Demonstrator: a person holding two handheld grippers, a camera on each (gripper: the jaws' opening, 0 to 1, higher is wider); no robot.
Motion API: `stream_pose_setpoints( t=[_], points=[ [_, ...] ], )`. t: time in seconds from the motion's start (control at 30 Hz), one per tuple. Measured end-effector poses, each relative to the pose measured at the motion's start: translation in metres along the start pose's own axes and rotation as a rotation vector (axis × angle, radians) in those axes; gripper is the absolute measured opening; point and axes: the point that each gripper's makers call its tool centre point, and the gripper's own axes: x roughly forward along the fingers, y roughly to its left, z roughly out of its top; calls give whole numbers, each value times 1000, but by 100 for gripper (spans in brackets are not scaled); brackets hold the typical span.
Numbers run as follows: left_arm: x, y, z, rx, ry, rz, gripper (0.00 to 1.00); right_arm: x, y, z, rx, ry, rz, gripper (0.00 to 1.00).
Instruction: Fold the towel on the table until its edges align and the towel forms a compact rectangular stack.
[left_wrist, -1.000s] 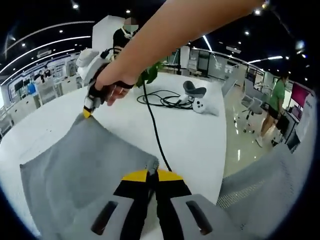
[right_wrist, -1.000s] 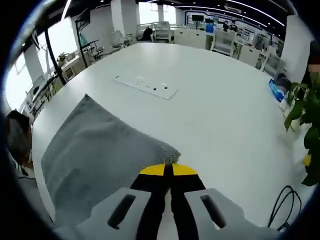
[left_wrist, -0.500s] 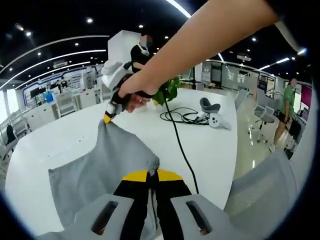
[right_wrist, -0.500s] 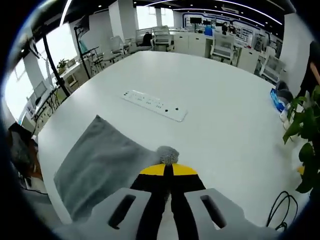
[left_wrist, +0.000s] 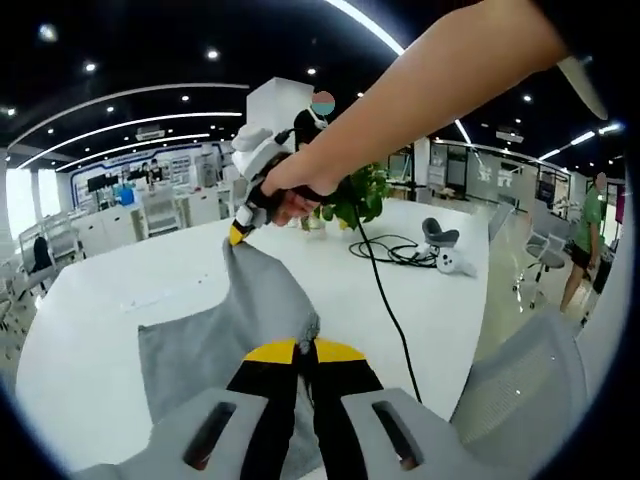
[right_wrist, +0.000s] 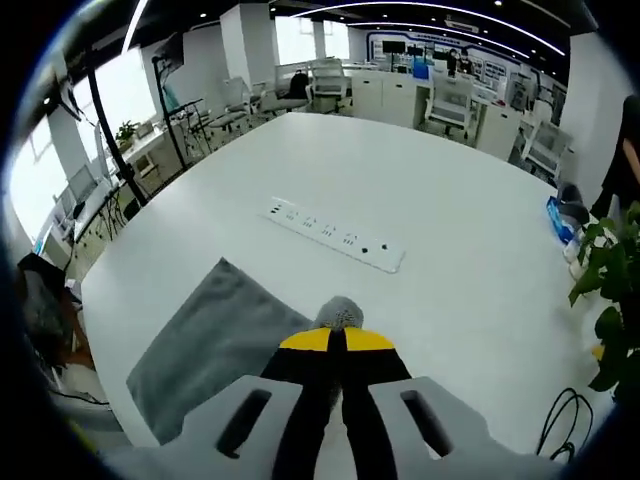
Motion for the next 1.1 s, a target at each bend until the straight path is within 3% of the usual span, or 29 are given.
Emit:
stream_pose_setpoints(
  t=[0.37, 0.57, 0.73, 1.1],
  points=[
    [-32, 30, -1, -24, -59, 83, 4, 15, 42, 35, -30, -46, -1, 0],
    [-51, 52, -5, -56, -93, 146, 4, 18, 61, 46, -31, -91, -13, 0],
    [-59, 66, -19, -100, -71, 172, 4, 32, 71, 51, -37, -98, -11, 0],
    [-70, 77, -42, -129, -44, 190, 4, 60, 96, 54, -99, -112, 8, 0]
  ],
)
